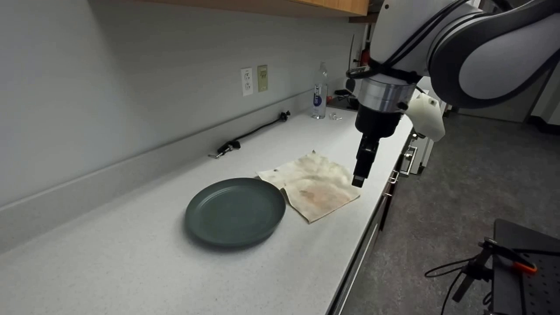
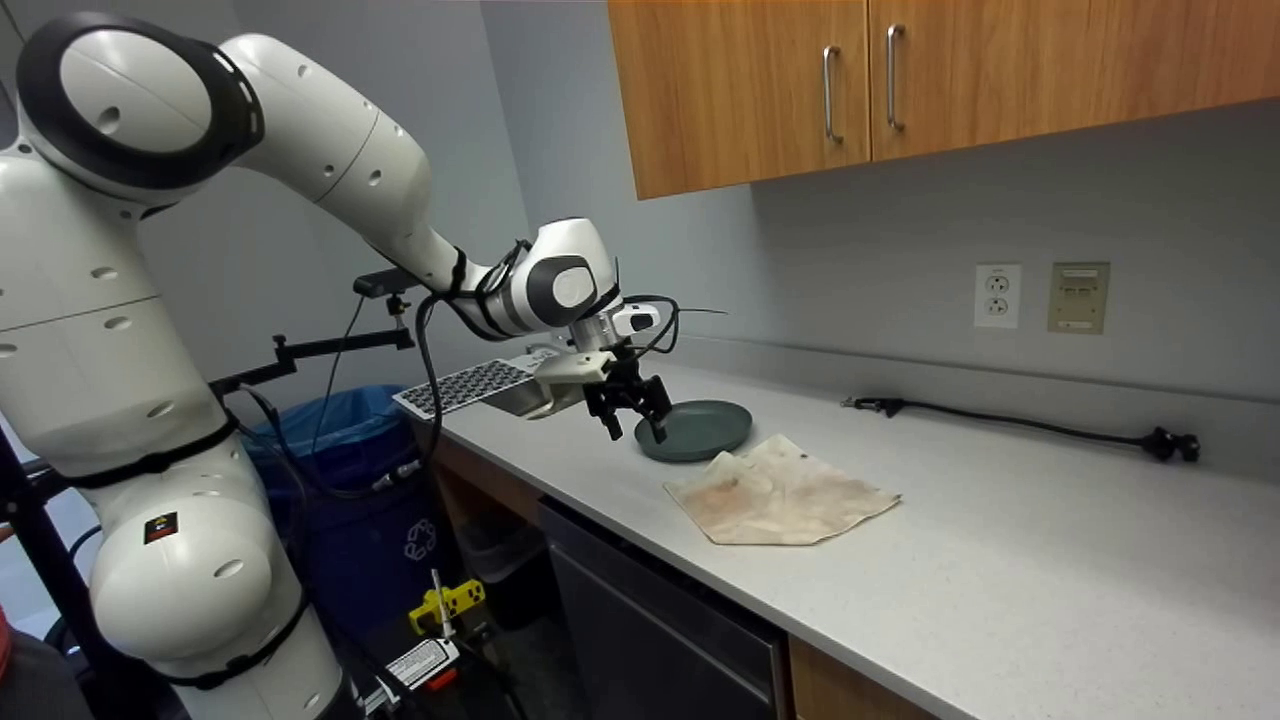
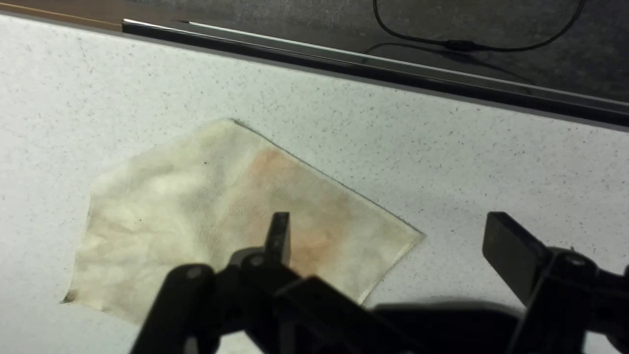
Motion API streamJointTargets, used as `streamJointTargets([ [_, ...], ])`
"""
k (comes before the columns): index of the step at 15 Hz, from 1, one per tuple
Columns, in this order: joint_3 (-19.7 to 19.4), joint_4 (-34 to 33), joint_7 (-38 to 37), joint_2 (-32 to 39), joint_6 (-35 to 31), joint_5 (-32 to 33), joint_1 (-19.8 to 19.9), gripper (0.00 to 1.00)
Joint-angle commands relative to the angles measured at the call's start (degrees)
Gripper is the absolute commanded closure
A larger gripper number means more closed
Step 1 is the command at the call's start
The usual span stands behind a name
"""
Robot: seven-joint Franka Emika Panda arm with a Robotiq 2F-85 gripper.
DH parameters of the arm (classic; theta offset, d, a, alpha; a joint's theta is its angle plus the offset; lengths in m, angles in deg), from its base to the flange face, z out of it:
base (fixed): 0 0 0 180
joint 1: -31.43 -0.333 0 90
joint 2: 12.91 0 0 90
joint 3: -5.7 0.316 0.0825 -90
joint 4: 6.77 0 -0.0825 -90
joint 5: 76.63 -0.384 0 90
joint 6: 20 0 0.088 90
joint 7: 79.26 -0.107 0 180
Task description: Fold the towel into a triangle twice
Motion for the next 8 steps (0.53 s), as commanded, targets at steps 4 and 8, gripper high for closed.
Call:
streamJointTargets([
  [4, -0.9, -3.5, 3.6, 9.9, -10.4, 0.3, -1.4, 0.0],
  [8, -0.3, -7.7, 6.6, 16.9, -14.1, -1.3, -2.0, 0.0],
])
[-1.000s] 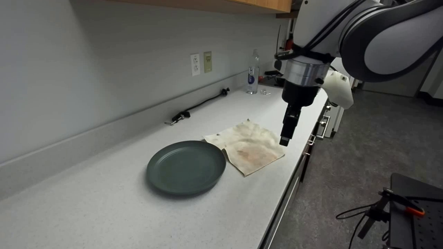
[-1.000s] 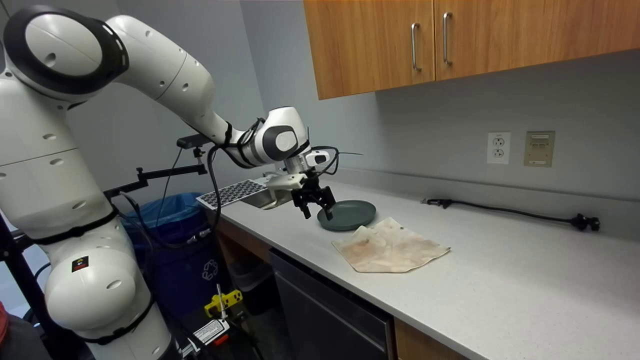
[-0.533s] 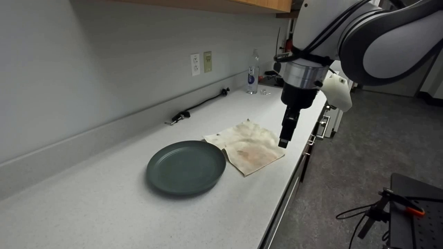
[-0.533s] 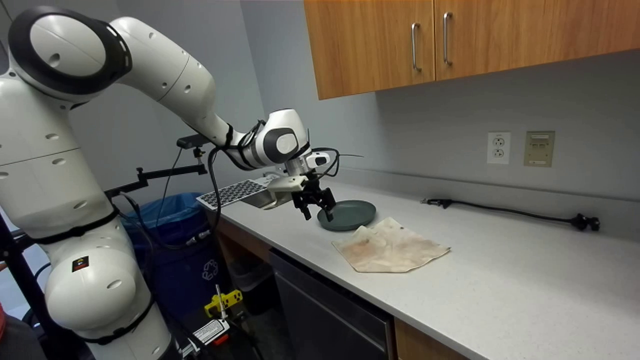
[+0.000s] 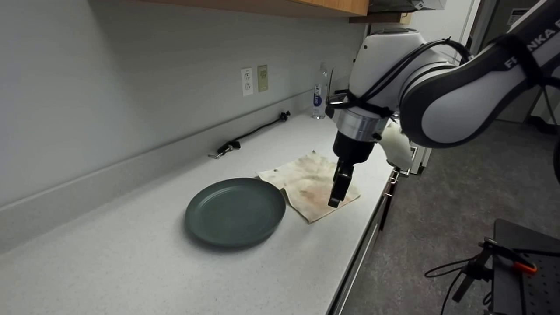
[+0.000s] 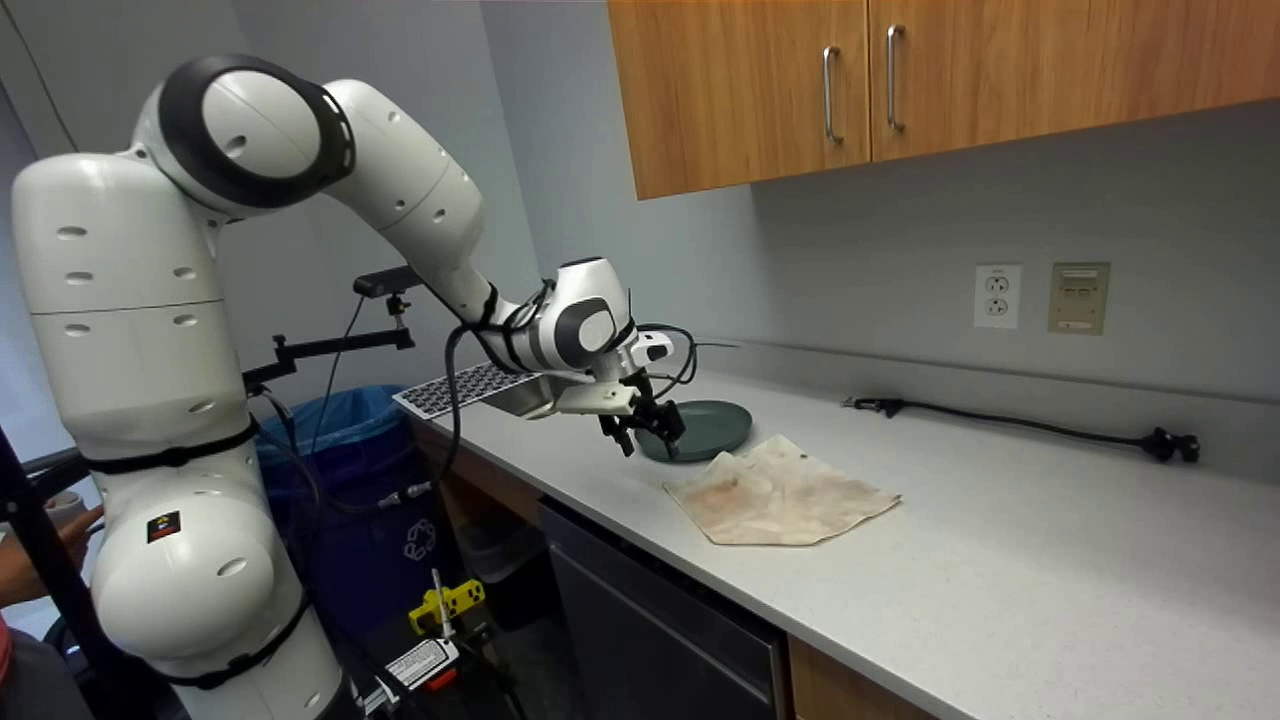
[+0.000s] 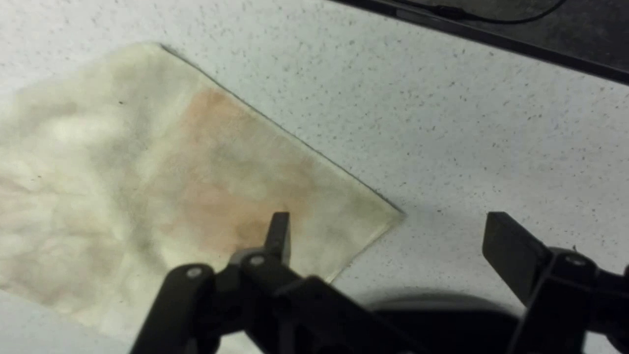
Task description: Fold the towel into a triangle twice
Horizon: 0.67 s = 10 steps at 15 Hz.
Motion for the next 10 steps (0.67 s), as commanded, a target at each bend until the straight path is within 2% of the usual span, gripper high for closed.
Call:
streamJointTargets([
  [1, -0.2, -6.0, 3.7, 7.5, -2.4, -1.4, -1.3, 0.0],
  [4, -0.1, -9.2, 5.3, 11.3, -2.4, -1.8, -1.4, 0.0],
  [10, 0.8, -12.4, 7.2, 15.8, -2.3, -6.6, -0.2, 0.0],
])
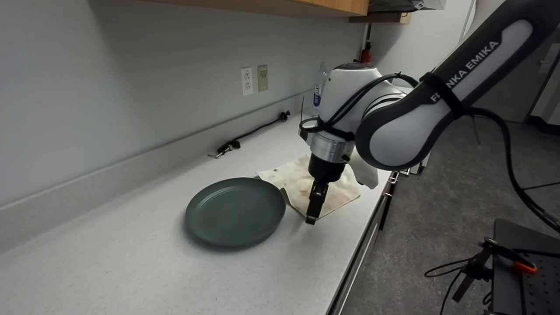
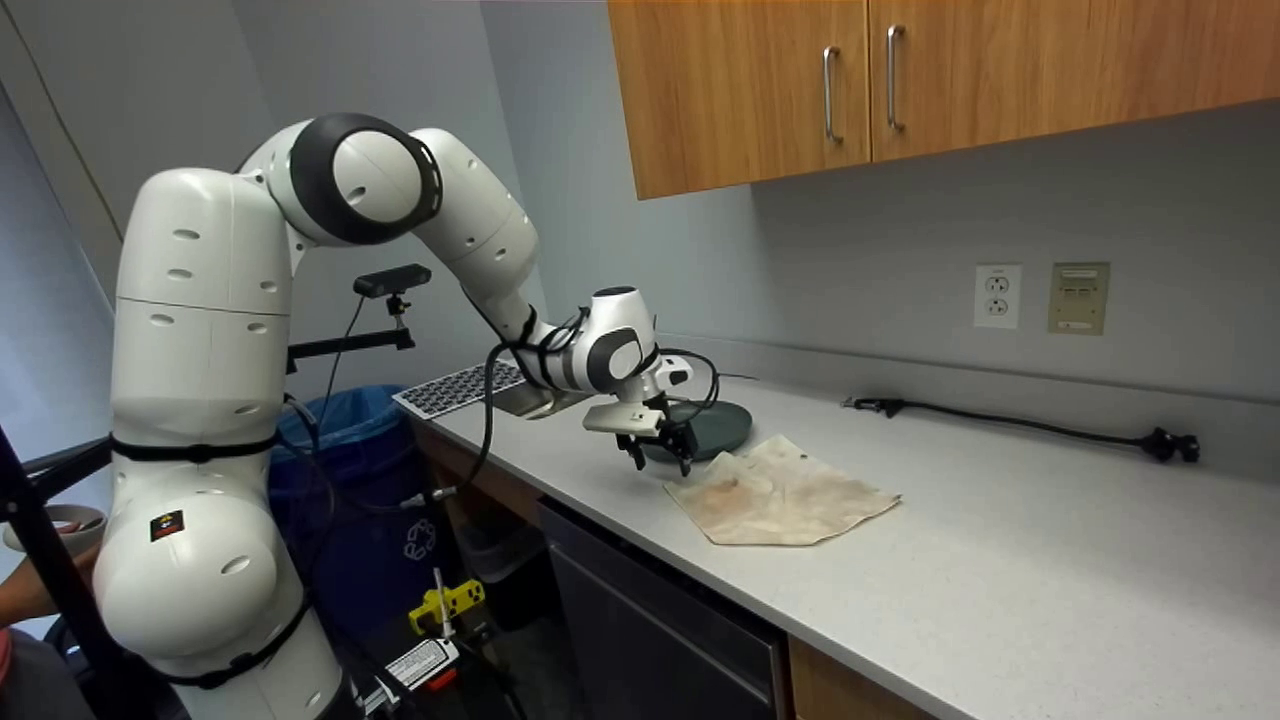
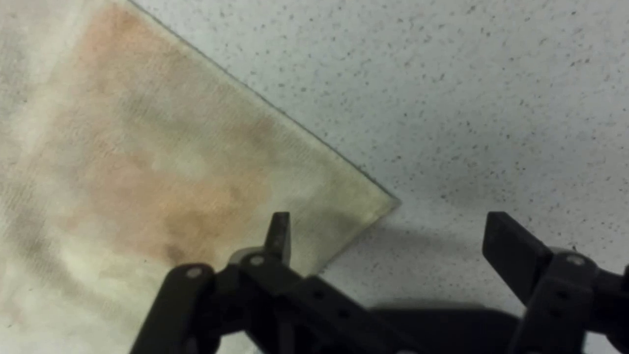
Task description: Fold the towel into a triangle twice
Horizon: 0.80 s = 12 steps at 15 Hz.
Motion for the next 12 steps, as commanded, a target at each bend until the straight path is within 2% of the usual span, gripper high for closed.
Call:
streamJointTargets([
  [1, 0.7, -3.0, 2.6, 3.3, -0.3, -3.3, 0.7, 0.0],
  [12, 0.6, -5.1, 2.1, 6.8, 0.7, -3.5, 0.4, 0.0],
])
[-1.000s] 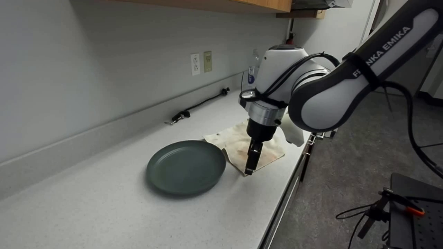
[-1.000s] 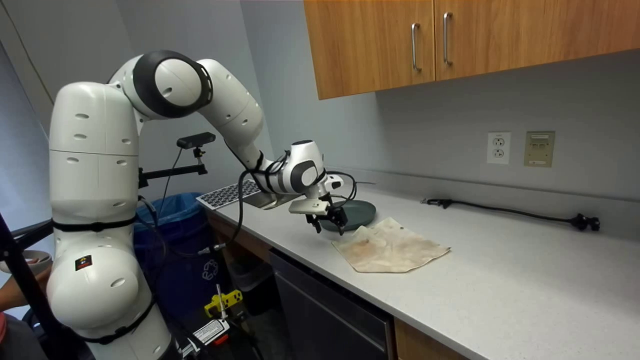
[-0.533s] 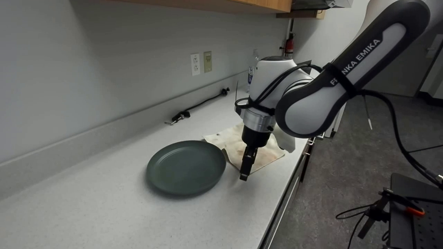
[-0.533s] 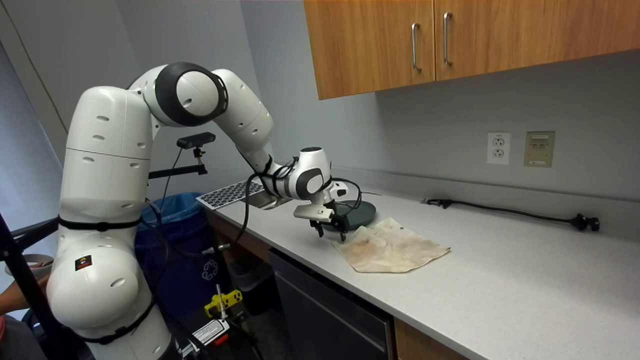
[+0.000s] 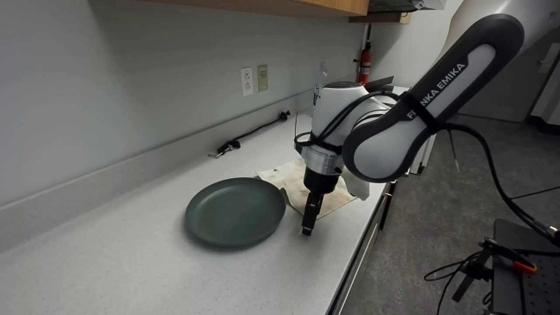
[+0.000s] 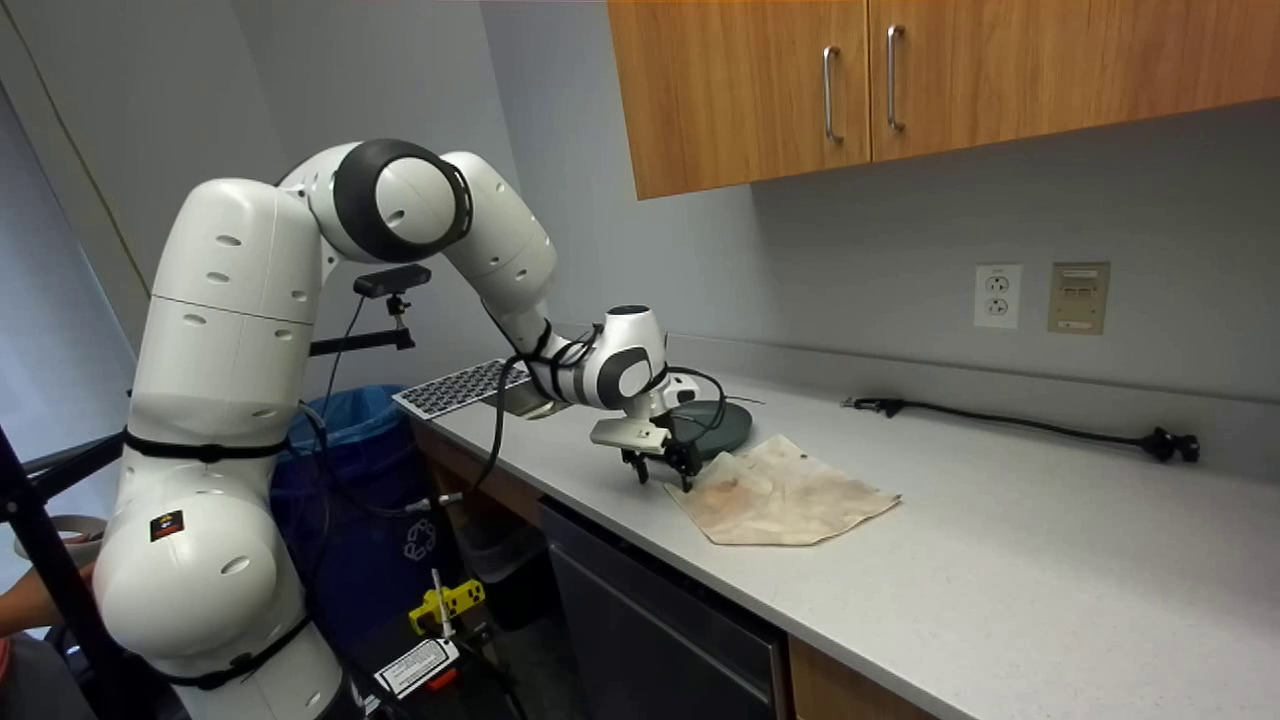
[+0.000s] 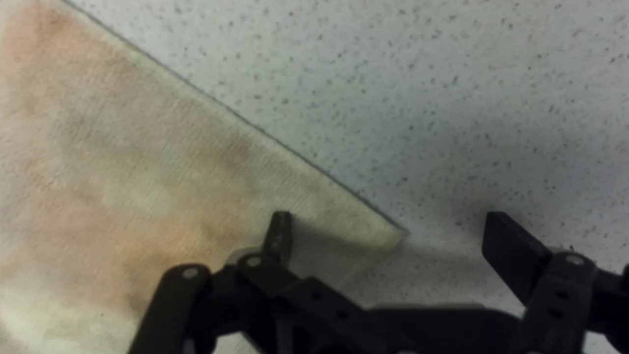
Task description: Fold the towel into a triangle twice
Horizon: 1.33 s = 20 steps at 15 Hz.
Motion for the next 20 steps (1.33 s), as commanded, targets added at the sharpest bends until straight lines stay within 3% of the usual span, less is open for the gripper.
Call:
streamJointTargets([
  [1, 0.5, -1.9, 1.7, 1.4, 0.6, -1.7, 0.5, 0.1],
  [2, 0.3, -1.9, 1.5, 1.3, 0.7, -1.6, 0.4, 0.26],
  [11, -0.2, -1.6, 1.0, 0.4, 0.2, -2.5, 0.7, 0.95],
  [13, -0.4, -1.3, 0.4, -0.5, 1.4, -2.4, 0.4, 1.0],
  [20, 3.0, 2.6, 3.9, -6.6, 10.7, -6.7, 1.8, 0.97],
])
